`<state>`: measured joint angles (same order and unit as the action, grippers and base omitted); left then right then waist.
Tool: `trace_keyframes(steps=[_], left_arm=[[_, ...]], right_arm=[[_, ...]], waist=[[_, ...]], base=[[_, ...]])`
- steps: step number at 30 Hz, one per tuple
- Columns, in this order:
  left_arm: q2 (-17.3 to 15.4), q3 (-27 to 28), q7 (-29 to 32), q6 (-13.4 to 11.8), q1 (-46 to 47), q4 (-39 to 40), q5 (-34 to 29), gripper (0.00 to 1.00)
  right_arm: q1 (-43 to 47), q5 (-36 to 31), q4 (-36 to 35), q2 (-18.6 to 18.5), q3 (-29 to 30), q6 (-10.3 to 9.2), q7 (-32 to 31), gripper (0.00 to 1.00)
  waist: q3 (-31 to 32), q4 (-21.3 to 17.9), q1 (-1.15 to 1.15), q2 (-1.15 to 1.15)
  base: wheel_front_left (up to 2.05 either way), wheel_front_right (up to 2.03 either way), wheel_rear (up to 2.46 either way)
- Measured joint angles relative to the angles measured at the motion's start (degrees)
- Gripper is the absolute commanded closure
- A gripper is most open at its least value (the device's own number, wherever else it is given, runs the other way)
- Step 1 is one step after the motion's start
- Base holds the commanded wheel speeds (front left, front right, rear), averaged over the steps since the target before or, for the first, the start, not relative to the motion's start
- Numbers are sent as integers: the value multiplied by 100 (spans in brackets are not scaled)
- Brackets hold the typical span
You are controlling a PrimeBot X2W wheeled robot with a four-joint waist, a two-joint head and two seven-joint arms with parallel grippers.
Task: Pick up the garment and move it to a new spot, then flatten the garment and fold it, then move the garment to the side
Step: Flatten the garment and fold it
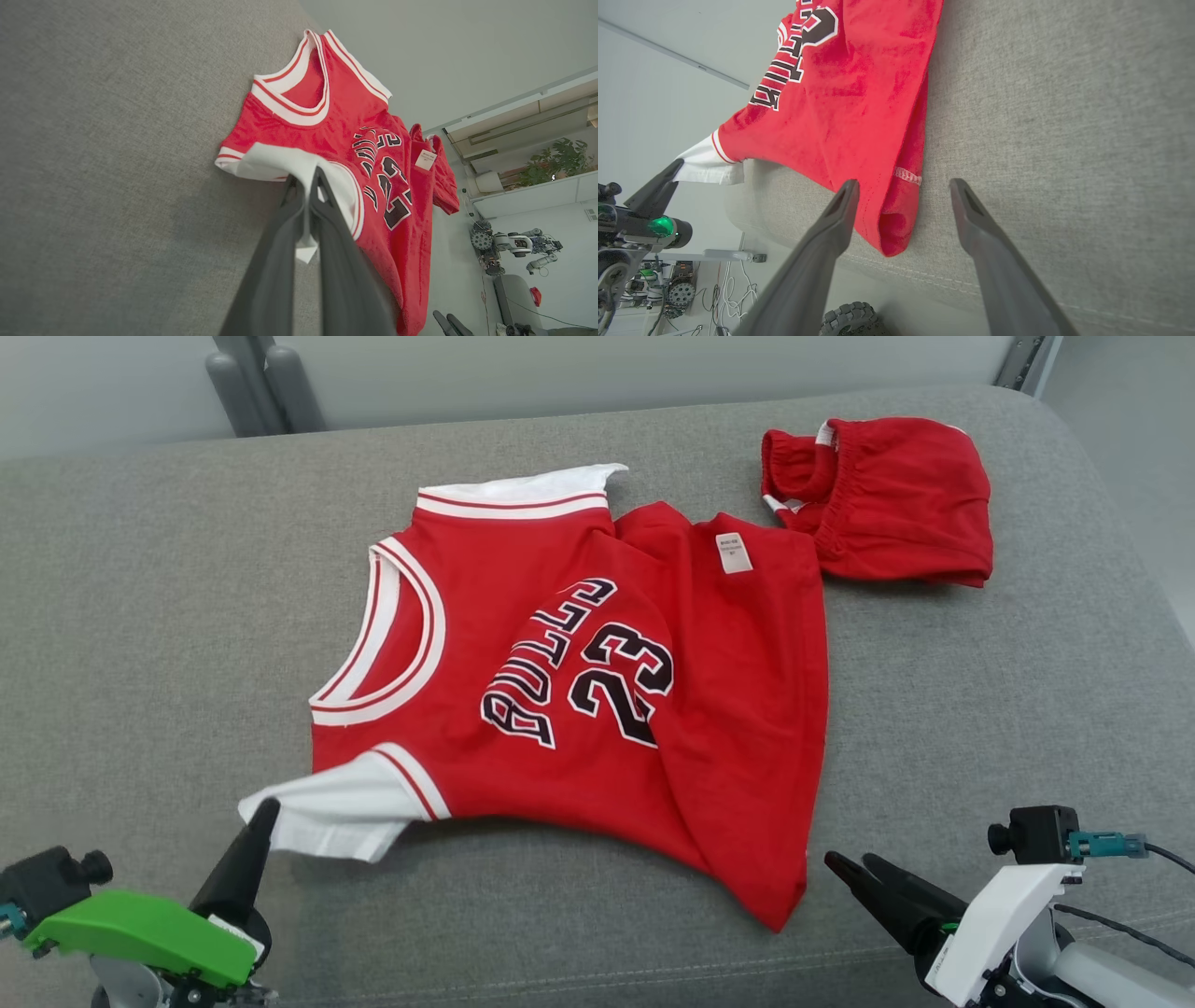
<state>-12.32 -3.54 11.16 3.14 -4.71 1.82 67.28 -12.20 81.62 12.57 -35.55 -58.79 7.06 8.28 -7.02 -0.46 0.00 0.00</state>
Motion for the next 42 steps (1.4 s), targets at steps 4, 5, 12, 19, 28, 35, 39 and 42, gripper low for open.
trace_keyframes(steps=[4,5,12,19,28,35,39,42], left_arm=[[-26,-68,-10,63,117,258,-49,100],[-32,-113,-3,76,116,258,-65,100],[-85,-242,81,81,82,266,-101,100],[-78,-363,147,80,82,299,-104,100],[-56,-366,147,31,80,368,-114,100],[-33,-368,148,27,79,393,-114,100],[-14,-368,148,5,74,397,-114,100],[-3,-365,148,-15,61,402,-114,100]], right_arm=[[-8,-10,18,24,-59,0,0,0],[-18,-15,15,47,-71,0,0,0],[-211,-148,-66,275,-338,0,-223,0],[-235,-166,-68,272,-647,0,-533,42],[-393,-454,-36,244,-821,0,-641,54],[-461,-483,75,335,-985,0,-787,96],[-519,-498,132,347,-990,0,-791,100],[-537,-463,66,371,-917,0,-723,100]], waist=[[35,35,0,0],[42,40,0,0],[57,-18,0,0],[33,-11,0,0],[-1,32,0,0],[-9,81,0,0],[-3,115,0,0],[4,136,0,0]], base=[[0,0,0],[0,0,0],[0,0,0],[0,0,0],[0,0,0],[0,0,0],[0,0,0],[0,0,0]])
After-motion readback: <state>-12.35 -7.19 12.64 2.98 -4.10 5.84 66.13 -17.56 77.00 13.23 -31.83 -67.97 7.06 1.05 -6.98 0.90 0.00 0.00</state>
